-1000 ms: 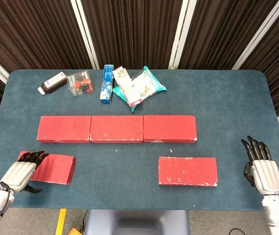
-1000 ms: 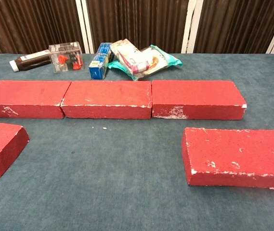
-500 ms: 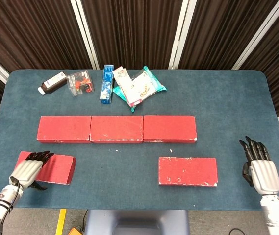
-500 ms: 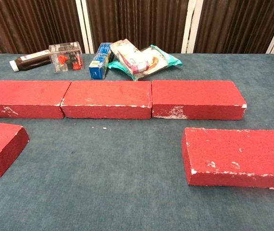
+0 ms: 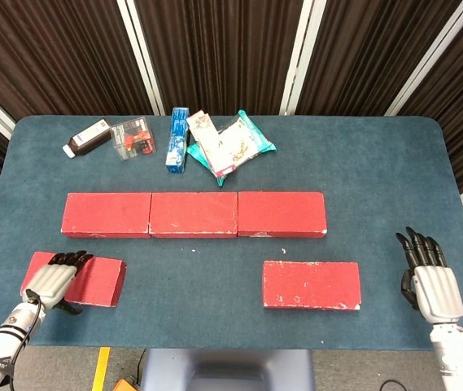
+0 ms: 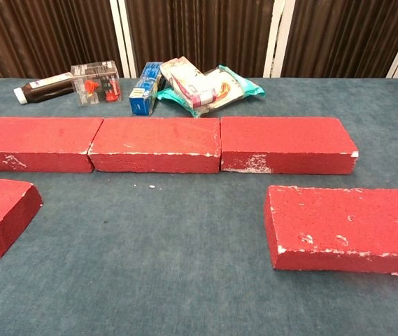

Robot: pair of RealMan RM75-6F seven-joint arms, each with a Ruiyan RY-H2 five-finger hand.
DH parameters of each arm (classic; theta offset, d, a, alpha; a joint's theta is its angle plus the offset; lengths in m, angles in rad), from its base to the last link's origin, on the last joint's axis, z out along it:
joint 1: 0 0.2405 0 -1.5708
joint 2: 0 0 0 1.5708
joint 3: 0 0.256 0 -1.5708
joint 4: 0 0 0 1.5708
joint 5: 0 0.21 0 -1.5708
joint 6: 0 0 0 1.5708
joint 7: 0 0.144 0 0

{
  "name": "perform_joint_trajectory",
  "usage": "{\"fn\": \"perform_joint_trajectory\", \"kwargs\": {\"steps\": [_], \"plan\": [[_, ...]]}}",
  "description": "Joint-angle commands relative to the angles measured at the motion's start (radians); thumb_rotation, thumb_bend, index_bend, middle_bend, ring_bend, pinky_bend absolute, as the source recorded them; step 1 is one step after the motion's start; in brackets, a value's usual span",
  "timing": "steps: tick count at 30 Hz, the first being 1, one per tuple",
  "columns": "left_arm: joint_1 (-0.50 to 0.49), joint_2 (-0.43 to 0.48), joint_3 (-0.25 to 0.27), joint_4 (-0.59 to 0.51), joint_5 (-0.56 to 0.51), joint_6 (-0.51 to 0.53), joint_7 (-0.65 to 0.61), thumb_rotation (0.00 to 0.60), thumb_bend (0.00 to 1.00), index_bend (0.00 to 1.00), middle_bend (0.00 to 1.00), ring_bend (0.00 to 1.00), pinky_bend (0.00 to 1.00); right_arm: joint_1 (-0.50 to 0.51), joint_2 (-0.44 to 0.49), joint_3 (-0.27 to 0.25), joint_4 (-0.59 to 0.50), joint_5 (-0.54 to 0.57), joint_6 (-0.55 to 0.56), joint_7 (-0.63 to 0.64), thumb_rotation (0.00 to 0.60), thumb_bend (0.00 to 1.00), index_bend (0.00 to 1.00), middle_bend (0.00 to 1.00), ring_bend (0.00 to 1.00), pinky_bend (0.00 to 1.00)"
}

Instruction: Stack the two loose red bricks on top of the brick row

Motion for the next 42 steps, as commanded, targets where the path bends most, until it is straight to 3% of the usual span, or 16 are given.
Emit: {"fn": "perform_joint_trajectory", "kwargs": {"steps": [1, 42], "plan": [[-0.013, -0.01, 0.005, 0.012, -0.021, -0.005, 0.005, 0.6, 0.0, 0.0, 0.0, 0.0, 0.0, 0.0, 0.0, 0.0, 0.0, 0.0, -0.001, -0.001, 0.6, 0.9, 0.12, 0.04, 0.0, 0.0], [-0.086, -0.047, 0.056, 0.098, -0.127, -0.01, -0.002, 0.6, 0.0, 0.0, 0.0, 0.0, 0.0, 0.004, 0.0, -0.011, -0.01, -0.009, -0.009, -0.009, 0.6, 0.9, 0.11, 0.04, 0.0, 0.0]]}}
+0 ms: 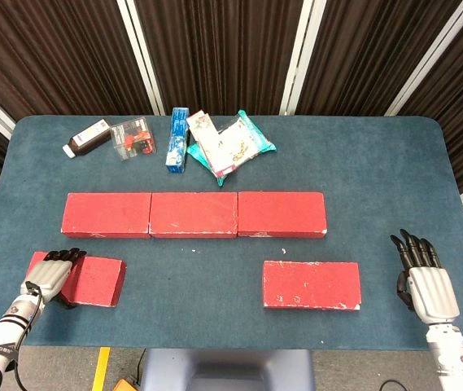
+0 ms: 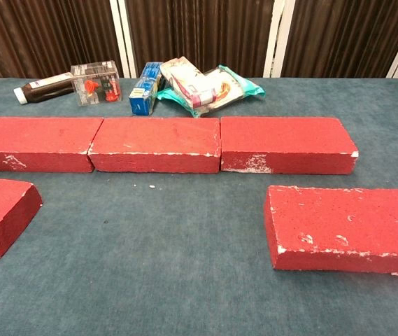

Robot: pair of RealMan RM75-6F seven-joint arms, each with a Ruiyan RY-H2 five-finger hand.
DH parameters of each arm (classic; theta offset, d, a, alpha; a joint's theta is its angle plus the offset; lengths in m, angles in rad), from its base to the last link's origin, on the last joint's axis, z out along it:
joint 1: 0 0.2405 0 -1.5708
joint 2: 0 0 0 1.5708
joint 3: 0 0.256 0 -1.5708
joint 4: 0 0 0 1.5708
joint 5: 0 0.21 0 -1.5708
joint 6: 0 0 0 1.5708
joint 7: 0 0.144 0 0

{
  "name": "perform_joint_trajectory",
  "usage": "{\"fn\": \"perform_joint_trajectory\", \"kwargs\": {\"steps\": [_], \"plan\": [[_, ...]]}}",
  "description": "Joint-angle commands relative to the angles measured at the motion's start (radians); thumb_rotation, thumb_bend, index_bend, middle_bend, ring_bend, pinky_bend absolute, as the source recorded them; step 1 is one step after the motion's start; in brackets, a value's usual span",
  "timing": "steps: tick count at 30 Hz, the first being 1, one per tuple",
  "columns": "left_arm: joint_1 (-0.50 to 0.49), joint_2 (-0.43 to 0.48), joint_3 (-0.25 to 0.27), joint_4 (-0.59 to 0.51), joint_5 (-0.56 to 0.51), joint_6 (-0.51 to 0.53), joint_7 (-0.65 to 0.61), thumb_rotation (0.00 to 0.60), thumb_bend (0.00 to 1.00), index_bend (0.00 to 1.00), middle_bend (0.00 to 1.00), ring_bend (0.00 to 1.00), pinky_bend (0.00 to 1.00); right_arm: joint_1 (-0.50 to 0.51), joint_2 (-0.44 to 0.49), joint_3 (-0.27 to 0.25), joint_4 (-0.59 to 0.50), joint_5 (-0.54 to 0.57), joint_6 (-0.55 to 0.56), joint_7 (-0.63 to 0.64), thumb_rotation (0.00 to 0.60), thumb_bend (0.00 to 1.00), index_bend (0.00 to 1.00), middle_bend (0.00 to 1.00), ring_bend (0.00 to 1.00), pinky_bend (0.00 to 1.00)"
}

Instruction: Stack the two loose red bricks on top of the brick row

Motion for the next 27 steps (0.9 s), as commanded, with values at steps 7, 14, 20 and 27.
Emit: {"fn": "perform_joint_trajectory", "kwargs": {"steps": [7, 14, 20, 27], "plan": [[-0.008, -0.002, 0.01, -0.001, -0.016, 0.018, 0.018, 0.6, 0.01, 0.0, 0.0, 0.0, 0.0, -0.015, 0.011, 0.001, -0.002, -0.019, 0.039, 0.029, 0.6, 0.9, 0.11, 0.04, 0.0, 0.0], [-0.025, 0.001, 0.019, -0.012, -0.057, 0.032, 0.056, 0.6, 0.21, 0.0, 0.02, 0.0, 0.0, -0.015, 0.018, 0.002, -0.007, -0.012, 0.032, 0.033, 0.6, 0.9, 0.11, 0.04, 0.0, 0.0], [-0.035, 0.0, 0.027, -0.012, -0.083, 0.03, 0.069, 0.6, 0.21, 0.0, 0.02, 0.0, 0.0, -0.016, 0.02, 0.001, -0.009, -0.013, 0.032, 0.032, 0.6, 0.9, 0.11, 0.04, 0.0, 0.0], [-0.043, -0.004, 0.035, -0.006, -0.101, 0.032, 0.079, 0.6, 0.24, 0.0, 0.07, 0.0, 0.0, -0.015, 0.017, 0.002, -0.008, -0.013, 0.03, 0.028, 0.6, 0.9, 0.11, 0.04, 0.0, 0.0]]}}
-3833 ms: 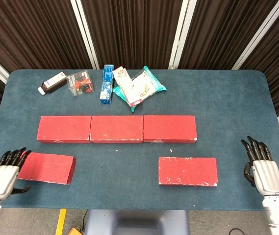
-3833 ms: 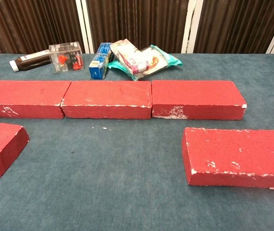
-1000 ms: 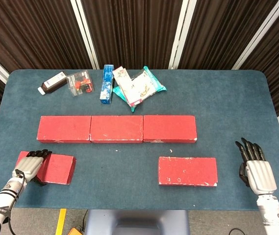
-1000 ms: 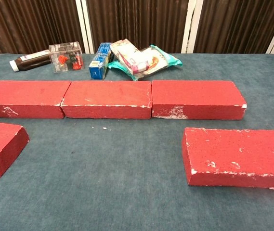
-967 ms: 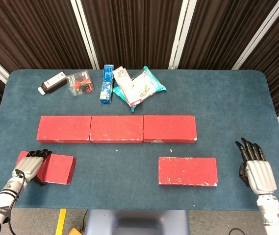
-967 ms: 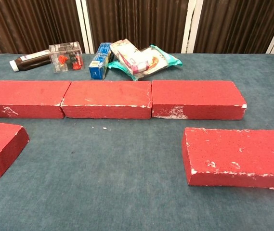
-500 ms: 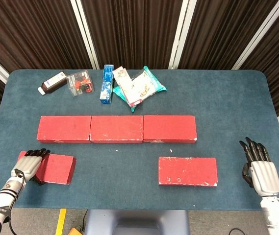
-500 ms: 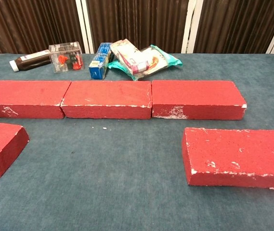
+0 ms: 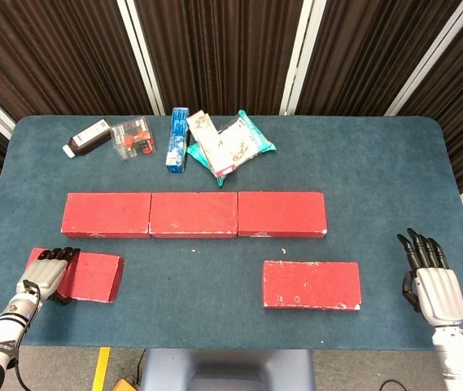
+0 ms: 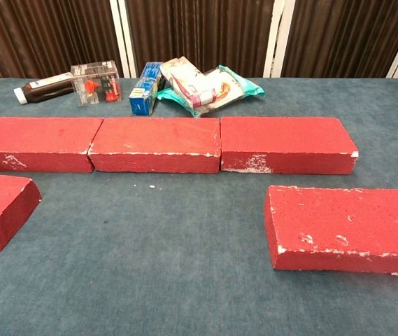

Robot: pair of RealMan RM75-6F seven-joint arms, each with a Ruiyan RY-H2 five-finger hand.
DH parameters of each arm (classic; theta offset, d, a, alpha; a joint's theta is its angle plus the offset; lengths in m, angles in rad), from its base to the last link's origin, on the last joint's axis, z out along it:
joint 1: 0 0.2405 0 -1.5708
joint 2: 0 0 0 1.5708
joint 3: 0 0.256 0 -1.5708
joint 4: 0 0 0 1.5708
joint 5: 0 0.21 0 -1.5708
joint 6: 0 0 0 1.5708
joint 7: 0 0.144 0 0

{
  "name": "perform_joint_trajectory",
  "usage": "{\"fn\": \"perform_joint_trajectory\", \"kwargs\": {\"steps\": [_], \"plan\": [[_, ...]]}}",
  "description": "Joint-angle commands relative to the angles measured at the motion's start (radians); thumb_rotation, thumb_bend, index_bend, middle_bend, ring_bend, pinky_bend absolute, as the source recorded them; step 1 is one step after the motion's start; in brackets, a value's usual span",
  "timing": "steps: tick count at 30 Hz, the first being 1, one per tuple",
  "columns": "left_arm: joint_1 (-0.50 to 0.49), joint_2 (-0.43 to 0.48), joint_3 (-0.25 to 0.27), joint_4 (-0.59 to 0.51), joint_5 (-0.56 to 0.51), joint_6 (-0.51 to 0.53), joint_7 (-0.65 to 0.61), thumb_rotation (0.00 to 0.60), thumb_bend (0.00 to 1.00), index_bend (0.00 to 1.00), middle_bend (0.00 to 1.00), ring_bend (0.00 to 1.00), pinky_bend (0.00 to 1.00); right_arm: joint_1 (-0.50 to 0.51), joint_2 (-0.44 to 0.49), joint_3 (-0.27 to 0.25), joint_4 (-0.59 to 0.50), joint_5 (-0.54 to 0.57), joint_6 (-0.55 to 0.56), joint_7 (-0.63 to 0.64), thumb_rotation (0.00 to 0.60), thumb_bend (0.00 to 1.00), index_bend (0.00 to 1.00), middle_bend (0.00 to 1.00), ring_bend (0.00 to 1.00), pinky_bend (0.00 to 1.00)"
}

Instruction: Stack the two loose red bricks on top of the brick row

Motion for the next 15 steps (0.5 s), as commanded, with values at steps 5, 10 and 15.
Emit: {"fn": "perform_joint_trajectory", "kwargs": {"steps": [5, 10, 15], "plan": [[0.003, 0.018, 0.009, -0.022, 0.004, 0.028, 0.009, 0.6, 0.24, 0.0, 0.1, 0.0, 0.0, 0.0, -0.001, 0.001, 0.001, -0.001, 0.001, 0.001, 0.6, 0.9, 0.11, 0.04, 0.0, 0.0], [0.02, 0.085, 0.021, -0.094, 0.038, 0.078, 0.012, 0.6, 0.24, 0.0, 0.1, 0.0, 0.0, 0.0, 0.0, 0.001, 0.0, 0.0, 0.0, 0.002, 0.6, 0.9, 0.11, 0.04, 0.0, 0.0], [0.037, 0.194, 0.013, -0.203, 0.088, 0.129, -0.008, 0.6, 0.24, 0.0, 0.09, 0.0, 0.0, 0.0, 0.003, 0.002, -0.002, 0.002, -0.003, 0.007, 0.6, 0.9, 0.11, 0.04, 0.0, 0.0]]}}
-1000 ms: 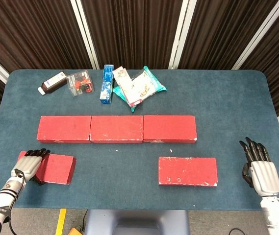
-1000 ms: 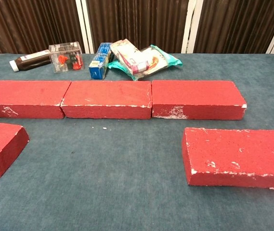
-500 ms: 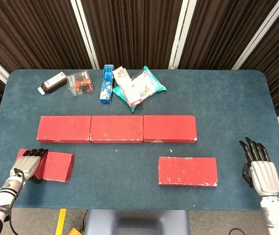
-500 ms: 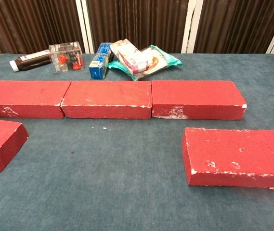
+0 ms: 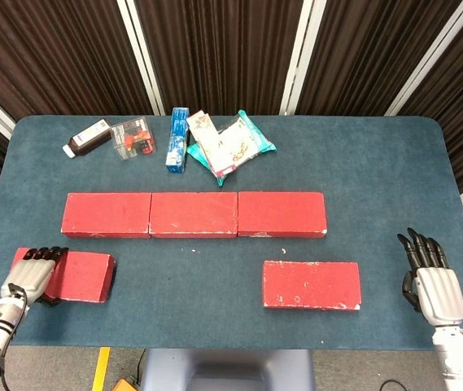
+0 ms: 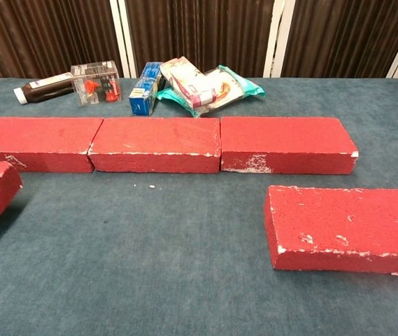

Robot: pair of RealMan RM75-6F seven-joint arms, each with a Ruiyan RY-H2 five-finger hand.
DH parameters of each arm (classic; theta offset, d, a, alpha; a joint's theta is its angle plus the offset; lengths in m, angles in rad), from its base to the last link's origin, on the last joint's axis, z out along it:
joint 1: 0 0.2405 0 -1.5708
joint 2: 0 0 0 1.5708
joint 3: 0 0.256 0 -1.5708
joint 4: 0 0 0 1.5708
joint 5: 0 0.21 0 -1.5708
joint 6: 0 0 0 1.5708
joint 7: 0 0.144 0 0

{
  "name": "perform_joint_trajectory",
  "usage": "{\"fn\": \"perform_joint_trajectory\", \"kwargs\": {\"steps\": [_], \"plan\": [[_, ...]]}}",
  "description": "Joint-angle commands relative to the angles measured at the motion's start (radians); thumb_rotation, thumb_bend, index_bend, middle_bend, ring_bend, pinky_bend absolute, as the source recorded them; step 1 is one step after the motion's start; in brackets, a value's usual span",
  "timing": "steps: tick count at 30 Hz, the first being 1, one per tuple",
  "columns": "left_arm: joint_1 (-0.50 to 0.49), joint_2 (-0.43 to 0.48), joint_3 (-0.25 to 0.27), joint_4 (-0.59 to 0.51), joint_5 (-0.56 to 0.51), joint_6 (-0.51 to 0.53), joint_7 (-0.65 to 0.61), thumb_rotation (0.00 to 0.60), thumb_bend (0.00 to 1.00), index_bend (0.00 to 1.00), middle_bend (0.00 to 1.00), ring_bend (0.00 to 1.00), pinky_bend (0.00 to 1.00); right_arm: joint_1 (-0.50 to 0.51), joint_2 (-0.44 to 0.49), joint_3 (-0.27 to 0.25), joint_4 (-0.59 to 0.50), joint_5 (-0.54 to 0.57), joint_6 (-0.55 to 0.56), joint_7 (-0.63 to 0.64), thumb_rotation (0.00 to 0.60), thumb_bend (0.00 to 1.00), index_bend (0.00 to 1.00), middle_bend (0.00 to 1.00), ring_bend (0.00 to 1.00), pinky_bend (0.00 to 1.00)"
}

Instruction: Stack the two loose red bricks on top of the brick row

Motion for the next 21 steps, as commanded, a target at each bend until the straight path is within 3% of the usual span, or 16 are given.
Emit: {"fn": "perform_joint_trajectory", "kwargs": {"steps": [1, 5, 9, 15, 21], "plan": [[0.013, 0.083, -0.012, -0.086, 0.043, 0.048, -0.017, 0.6, 0.24, 0.0, 0.09, 0.0, 0.0, 0.001, 0.001, -0.001, -0.001, 0.0, -0.004, 0.002, 0.6, 0.9, 0.11, 0.04, 0.0, 0.0], [-0.017, 0.12, -0.044, -0.156, 0.036, 0.048, 0.002, 0.6, 0.24, 0.0, 0.09, 0.0, 0.0, 0.004, 0.003, -0.004, 0.0, -0.004, -0.011, 0.004, 0.6, 0.9, 0.11, 0.04, 0.0, 0.0], [-0.11, 0.117, -0.083, -0.222, -0.061, 0.035, 0.109, 0.6, 0.24, 0.0, 0.09, 0.0, 0.0, 0.004, 0.007, -0.007, 0.0, -0.009, -0.011, 0.01, 0.6, 0.9, 0.11, 0.04, 0.0, 0.0], [-0.37, 0.039, -0.157, -0.289, -0.425, 0.056, 0.344, 0.6, 0.24, 0.0, 0.09, 0.0, 0.0, 0.0, 0.013, -0.003, 0.001, -0.009, 0.0, 0.023, 0.6, 0.9, 0.11, 0.04, 0.0, 0.0], [-0.635, -0.12, -0.266, -0.238, -0.83, 0.178, 0.498, 0.6, 0.24, 0.0, 0.09, 0.0, 0.0, 0.002, 0.009, -0.001, 0.002, -0.004, -0.004, 0.013, 0.6, 0.9, 0.11, 0.04, 0.0, 0.0]]}}
